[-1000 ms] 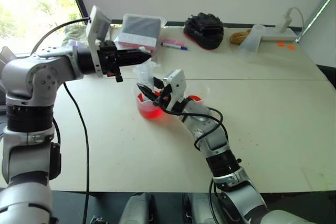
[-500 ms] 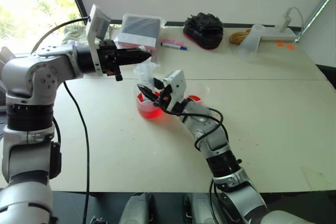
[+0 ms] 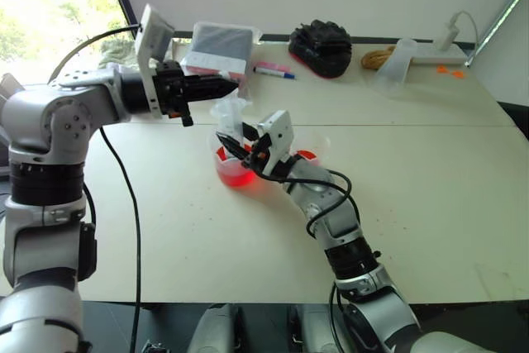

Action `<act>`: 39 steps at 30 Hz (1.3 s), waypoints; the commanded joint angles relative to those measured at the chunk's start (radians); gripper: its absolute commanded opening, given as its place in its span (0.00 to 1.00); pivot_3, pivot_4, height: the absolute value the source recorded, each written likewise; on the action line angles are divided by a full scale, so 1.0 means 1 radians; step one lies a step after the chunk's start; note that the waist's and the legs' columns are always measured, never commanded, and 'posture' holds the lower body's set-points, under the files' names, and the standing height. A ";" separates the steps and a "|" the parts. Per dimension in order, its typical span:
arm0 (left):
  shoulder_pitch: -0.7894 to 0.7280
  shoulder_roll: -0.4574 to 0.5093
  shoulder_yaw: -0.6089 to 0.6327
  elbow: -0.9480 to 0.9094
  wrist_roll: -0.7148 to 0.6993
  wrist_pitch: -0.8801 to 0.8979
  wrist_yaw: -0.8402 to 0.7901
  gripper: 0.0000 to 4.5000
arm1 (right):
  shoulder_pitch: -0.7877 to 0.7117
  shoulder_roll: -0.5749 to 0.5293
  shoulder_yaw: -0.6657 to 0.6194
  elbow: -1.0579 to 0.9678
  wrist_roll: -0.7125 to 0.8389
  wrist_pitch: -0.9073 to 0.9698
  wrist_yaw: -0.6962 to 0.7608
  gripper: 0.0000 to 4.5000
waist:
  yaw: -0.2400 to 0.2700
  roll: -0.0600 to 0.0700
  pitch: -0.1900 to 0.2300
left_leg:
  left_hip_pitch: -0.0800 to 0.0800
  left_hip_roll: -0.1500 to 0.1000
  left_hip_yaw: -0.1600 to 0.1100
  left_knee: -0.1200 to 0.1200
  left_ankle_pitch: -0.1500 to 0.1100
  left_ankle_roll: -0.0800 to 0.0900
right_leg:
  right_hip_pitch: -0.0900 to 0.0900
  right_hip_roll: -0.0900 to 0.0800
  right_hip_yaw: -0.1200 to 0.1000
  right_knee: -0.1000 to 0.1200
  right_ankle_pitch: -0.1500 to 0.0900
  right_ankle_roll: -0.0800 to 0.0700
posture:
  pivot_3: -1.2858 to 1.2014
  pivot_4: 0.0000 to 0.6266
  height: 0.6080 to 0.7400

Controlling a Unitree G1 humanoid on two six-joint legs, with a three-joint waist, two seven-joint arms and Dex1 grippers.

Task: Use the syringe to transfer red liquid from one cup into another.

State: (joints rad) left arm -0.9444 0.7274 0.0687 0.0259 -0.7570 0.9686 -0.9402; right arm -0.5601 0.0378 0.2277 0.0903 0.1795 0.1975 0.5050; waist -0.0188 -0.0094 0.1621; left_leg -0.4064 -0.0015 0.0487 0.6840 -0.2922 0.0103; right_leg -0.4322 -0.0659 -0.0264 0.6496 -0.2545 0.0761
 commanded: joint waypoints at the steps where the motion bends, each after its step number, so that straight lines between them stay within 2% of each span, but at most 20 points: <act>1: -0.046 0.010 0.054 -0.042 0.007 -0.045 0.016 0.00 | 0.001 0.010 0.041 -0.011 -0.006 -0.006 0.029 0.31 | 0.000 0.000 0.000 | 0.000 0.000 0.000 0.000 0.000 0.000 | 0.000 0.000 0.000 0.000 0.000 0.000 | 0.52 0.24 1.00; 9: -0.031 0.030 0.038 -0.051 0.008 0.005 0.014 0.00 | -0.043 0.000 0.006 0.011 0.000 -0.020 0.023 0.31 | 0.000 0.000 0.000 | 0.000 0.000 0.000 0.000 0.000 0.000 | 0.000 0.000 0.000 0.000 0.000 0.000 | 0.52 0.24 1.00; 15: -0.030 0.027 0.043 -0.052 0.004 0.018 0.029 0.44 | -0.066 -0.003 -0.008 0.020 0.002 -0.024 0.020 0.31 | 0.000 0.000 0.000 | 0.000 0.000 0.000 0.000 0.000 0.000 | 0.000 0.000 0.000 0.000 0.000 0.000 | 0.52 0.24 1.00; 18: -0.020 0.027 0.044 -0.063 0.006 0.014 0.032 0.71 | -0.067 -0.002 -0.008 0.014 0.003 -0.021 0.020 0.31 | 0.001 0.000 0.000 | 0.000 0.000 0.000 0.000 0.000 0.000 | 0.000 0.000 0.000 0.000 0.000 0.000 | 0.52 0.24 1.00; 26: -0.004 0.038 0.062 -0.074 0.002 0.014 0.039 0.71 | -0.071 -0.004 -0.018 -0.036 0.008 -0.010 0.008 0.31 | 0.000 0.000 0.000 | 0.000 0.000 0.000 0.000 0.000 0.000 | 0.000 0.000 0.000 0.000 0.000 0.000 | 0.52 0.24 1.00; 39: 0.135 0.175 0.204 -0.117 -0.022 0.047 0.069 0.71 | -0.097 0.002 -0.040 -0.097 0.025 0.016 -0.011 0.31 | 0.001 0.000 0.000 | 0.000 0.000 0.000 0.000 0.000 0.000 | 0.000 0.000 0.000 0.000 0.000 0.000 | 0.52 0.24 1.00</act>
State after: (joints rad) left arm -0.8046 0.8820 0.2243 -0.0529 -0.7617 1.0146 -0.8756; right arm -0.6292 0.0272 0.1994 0.0465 0.1819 0.2200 0.4950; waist -0.0178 -0.0094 0.1621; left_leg -0.4065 -0.0014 0.0482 0.6838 -0.2921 0.0101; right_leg -0.4326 -0.0663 -0.0262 0.6497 -0.2545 0.0760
